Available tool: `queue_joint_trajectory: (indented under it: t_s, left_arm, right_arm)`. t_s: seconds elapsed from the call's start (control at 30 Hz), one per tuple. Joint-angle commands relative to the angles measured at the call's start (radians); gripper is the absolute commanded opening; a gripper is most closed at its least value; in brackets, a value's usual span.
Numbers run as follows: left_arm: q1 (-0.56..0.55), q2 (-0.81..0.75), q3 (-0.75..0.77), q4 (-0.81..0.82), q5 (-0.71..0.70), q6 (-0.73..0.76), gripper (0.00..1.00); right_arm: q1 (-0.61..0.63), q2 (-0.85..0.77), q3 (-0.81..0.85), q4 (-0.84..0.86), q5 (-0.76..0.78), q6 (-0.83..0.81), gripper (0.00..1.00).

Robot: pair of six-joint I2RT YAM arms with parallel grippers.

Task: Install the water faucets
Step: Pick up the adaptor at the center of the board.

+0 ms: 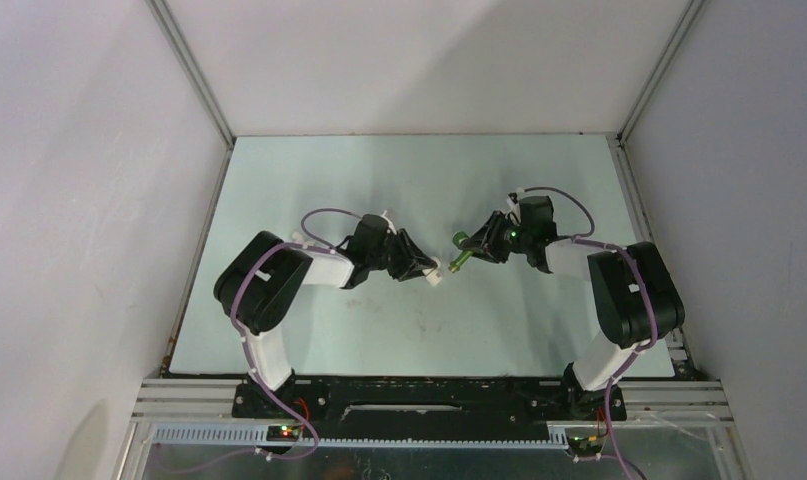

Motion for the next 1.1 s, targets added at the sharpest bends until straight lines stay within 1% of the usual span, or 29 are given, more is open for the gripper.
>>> queue_joint_trajectory:
  t_s: [0.0,0.03,0.07,0.17,0.33,0.47,0.6,0.77,0.9,1.07]
  left_arm:
    - [-0.005,-0.016,-0.009,-0.006,-0.043,-0.013,0.11]
    - [-0.005,-0.018,-0.015,0.002,-0.049,-0.033,0.05]
    - [-0.005,-0.022,-0.023,0.009,-0.060,-0.056,0.01]
    - [-0.004,-0.042,-0.049,0.050,-0.097,-0.117,0.00]
    - [-0.005,-0.090,-0.073,0.058,-0.177,-0.195,0.00]
    - [-0.005,-0.100,-0.081,0.089,-0.203,-0.237,0.00]
    - [-0.006,-0.098,-0.112,0.183,-0.203,-0.291,0.03]
    - [-0.022,-0.073,-0.105,0.199,-0.183,-0.297,0.04]
    - [-0.034,-0.054,-0.114,0.266,-0.167,-0.328,0.09]
    - [-0.043,-0.046,-0.105,0.262,-0.151,-0.321,0.13]
  right_arm:
    - [0.009,-0.005,0.010,-0.029,0.014,-0.025,0.00]
    - [0.011,-0.005,0.010,-0.030,0.014,-0.027,0.00]
    - [0.015,-0.005,0.010,-0.030,0.015,-0.025,0.00]
    - [0.023,0.000,0.010,-0.020,0.016,-0.015,0.00]
    - [0.045,0.021,0.010,0.004,0.012,0.013,0.00]
    - [0.058,0.050,0.010,0.027,-0.001,0.037,0.00]
    - [0.073,0.067,0.010,0.050,-0.005,0.056,0.00]
    - [0.080,0.099,0.021,0.087,0.000,0.086,0.00]
    - [0.088,0.123,0.030,0.113,0.009,0.107,0.00]
    - [0.075,0.133,0.030,0.127,0.016,0.119,0.00]
